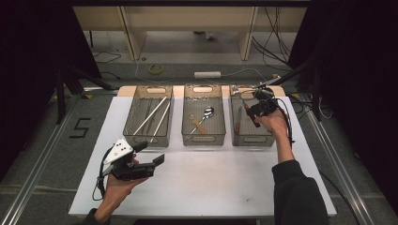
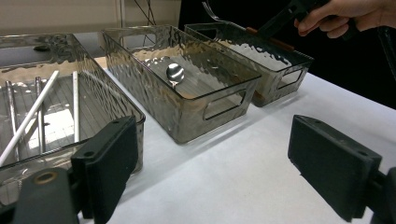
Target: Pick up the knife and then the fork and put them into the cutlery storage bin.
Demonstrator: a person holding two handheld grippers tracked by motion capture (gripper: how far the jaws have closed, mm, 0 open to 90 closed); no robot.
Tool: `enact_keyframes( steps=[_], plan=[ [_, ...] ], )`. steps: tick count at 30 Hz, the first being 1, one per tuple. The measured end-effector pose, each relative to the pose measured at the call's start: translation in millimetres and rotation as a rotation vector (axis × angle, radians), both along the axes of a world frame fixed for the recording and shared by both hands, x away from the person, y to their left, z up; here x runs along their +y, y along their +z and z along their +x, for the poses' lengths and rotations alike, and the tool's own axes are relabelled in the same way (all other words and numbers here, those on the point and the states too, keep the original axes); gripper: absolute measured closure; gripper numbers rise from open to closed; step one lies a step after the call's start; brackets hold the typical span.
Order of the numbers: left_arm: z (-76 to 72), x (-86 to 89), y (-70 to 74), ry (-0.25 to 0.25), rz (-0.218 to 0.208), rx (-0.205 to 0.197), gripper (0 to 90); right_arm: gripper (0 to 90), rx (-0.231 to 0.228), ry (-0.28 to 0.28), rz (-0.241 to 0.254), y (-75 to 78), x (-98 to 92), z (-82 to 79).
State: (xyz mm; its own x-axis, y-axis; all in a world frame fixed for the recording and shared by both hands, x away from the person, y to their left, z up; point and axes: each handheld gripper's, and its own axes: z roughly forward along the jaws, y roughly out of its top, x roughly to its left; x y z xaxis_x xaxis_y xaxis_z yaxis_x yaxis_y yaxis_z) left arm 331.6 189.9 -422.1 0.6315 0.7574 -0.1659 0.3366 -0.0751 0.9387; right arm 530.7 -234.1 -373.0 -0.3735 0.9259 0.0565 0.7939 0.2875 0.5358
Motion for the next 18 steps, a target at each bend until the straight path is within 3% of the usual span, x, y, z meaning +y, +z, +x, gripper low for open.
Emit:
enact_keyframes(
  steps=[18],
  plan=[
    [-0.4,1.1,-0.3,0.0,-0.002,0.002,15.8,77.1,0.051,-0.069,-0.022,-23.8,3.7,5.7]
  ],
)
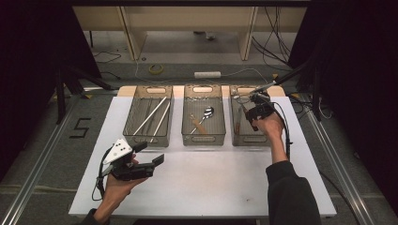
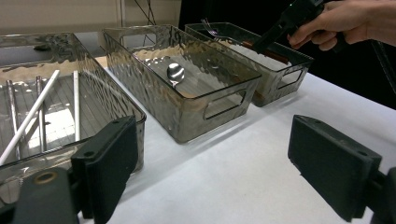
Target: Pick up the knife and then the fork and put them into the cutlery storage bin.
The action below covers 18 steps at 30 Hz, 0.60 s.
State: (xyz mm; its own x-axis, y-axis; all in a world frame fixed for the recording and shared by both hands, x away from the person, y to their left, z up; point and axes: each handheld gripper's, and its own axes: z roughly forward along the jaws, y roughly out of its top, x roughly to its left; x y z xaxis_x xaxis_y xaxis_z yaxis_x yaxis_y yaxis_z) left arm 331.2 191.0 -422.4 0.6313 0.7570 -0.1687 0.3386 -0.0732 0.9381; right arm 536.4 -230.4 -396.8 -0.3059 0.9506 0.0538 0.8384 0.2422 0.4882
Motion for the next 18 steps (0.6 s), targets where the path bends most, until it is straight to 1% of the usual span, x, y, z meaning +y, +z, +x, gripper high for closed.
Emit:
enact_keyframes(
  steps=[5,7,9,11,12,13,14,16,18],
  plan=[
    [0.2,0.8,-0.1,-0.001,0.002,0.0,15.7,77.0,0.017,-0.009,-0.01,-6.1,-0.9,1.0],
    [0.4,0.9,-0.2,0.0,0.003,0.001,15.8,76.7,0.022,-0.015,-0.003,-8.4,-1.4,1.5],
    [0.5,0.7,-0.3,0.001,0.001,0.002,15.7,75.7,0.033,-0.01,0.021,-10.4,-1.6,2.0],
    [0.5,0.5,-0.4,0.001,0.001,0.003,15.7,71.0,0.021,-0.004,0.045,-9.3,-2.2,1.4],
    [0.6,0.6,-0.4,0.001,0.002,0.003,15.7,69.0,0.02,0.001,0.067,-7.8,-2.5,0.9],
    [0.5,0.6,-0.4,0.001,0.002,0.003,15.7,67.0,0.02,0.007,0.074,-5.7,-2.6,0.3],
    [0.4,0.7,-0.4,0.001,0.003,0.002,15.7,66.8,0.006,0.014,0.07,-3.7,-2.9,-0.7],
    [0.4,0.8,-0.4,0.002,0.003,0.002,15.7,65.7,-0.013,0.023,0.079,1.5,-4.6,-3.8],
    [0.5,0.8,-0.6,0.002,0.003,0.003,15.7,63.5,-0.02,0.035,0.091,5.5,-6.8,-7.1]
  ],
)
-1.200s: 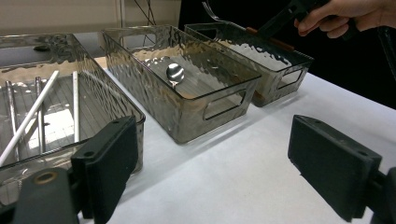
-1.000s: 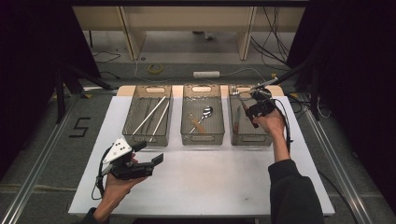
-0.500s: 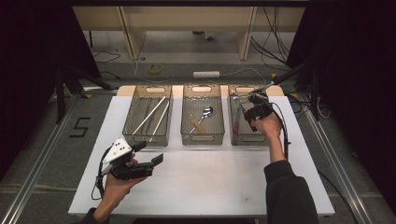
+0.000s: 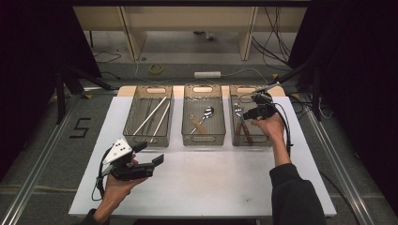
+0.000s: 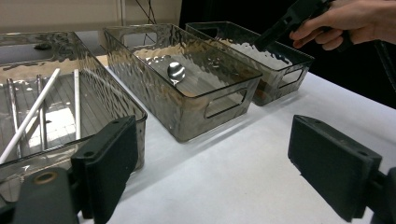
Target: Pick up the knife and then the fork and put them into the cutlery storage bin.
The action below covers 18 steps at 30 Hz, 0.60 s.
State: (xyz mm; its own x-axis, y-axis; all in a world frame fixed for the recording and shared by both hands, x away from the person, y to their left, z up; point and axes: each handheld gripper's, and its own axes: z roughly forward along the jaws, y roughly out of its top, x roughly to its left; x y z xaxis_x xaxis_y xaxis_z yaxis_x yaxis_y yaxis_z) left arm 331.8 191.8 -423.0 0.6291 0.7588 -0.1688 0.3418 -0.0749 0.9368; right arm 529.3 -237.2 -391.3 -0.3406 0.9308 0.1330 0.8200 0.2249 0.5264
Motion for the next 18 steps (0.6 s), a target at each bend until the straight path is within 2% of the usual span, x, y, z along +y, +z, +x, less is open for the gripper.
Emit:
enact_keyframes(
  steps=[7,12,18],
  plan=[
    [0.5,-0.1,-0.3,0.003,-0.004,0.006,15.7,57.4,-0.057,0.07,0.056,5.6,-5.8,-18.9],
    [0.6,-0.9,-0.1,0.004,-0.003,0.007,15.6,51.5,-0.085,0.096,0.092,5.5,-6.2,-31.9],
    [0.9,0.2,-0.7,0.007,-0.005,0.009,15.7,45.0,-0.159,0.139,0.129,9.0,-1.6,-53.2]
  ],
)
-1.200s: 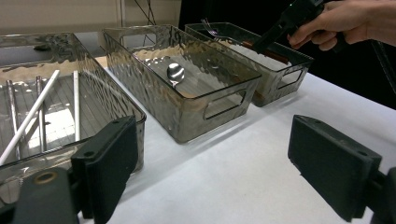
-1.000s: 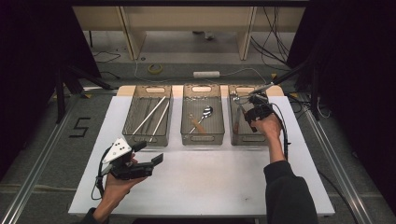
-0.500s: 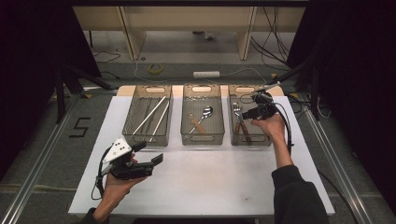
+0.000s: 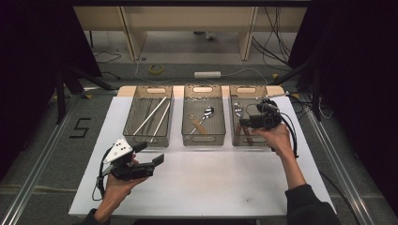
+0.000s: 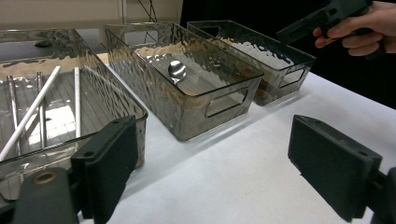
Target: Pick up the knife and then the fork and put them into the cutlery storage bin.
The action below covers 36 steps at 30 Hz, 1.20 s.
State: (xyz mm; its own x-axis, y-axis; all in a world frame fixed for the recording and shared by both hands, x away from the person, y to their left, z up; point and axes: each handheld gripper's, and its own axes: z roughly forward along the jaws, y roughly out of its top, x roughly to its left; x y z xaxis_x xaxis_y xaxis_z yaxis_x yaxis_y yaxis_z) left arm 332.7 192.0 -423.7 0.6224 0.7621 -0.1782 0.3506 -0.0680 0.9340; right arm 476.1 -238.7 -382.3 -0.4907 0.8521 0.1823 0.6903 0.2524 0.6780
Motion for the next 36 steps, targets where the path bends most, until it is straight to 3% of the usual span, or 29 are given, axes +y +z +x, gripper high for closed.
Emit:
enact_keyframes(
  steps=[7,12,15,19,31,36],
  plan=[
    [-0.2,0.8,-0.4,0.004,-0.003,0.003,15.6,40.1,-0.073,0.039,0.049,-3.4,7.3,-27.0],
    [0.7,1.4,-1.3,0.009,-0.002,0.008,15.7,38.7,-0.116,0.057,0.12,-9.0,9.4,-46.1],
    [1.8,1.5,-1.6,0.009,-0.002,0.008,15.6,36.2,-0.122,0.073,0.096,-12.0,10.9,-51.2],
    [2.1,0.5,-1.5,0.004,-0.003,0.011,15.7,35.1,-0.144,0.074,0.152,-15.3,8.2,-59.0],
    [0.5,-4.7,0.3,-0.008,0.003,0.005,15.6,31.6,-0.194,0.133,0.176,-18.5,13.6,-82.2],
    [-0.9,-2.1,0.3,-0.009,0.001,0.003,15.6,30.6,-0.208,0.134,0.208,-18.4,10.1,-91.7]
  ],
)
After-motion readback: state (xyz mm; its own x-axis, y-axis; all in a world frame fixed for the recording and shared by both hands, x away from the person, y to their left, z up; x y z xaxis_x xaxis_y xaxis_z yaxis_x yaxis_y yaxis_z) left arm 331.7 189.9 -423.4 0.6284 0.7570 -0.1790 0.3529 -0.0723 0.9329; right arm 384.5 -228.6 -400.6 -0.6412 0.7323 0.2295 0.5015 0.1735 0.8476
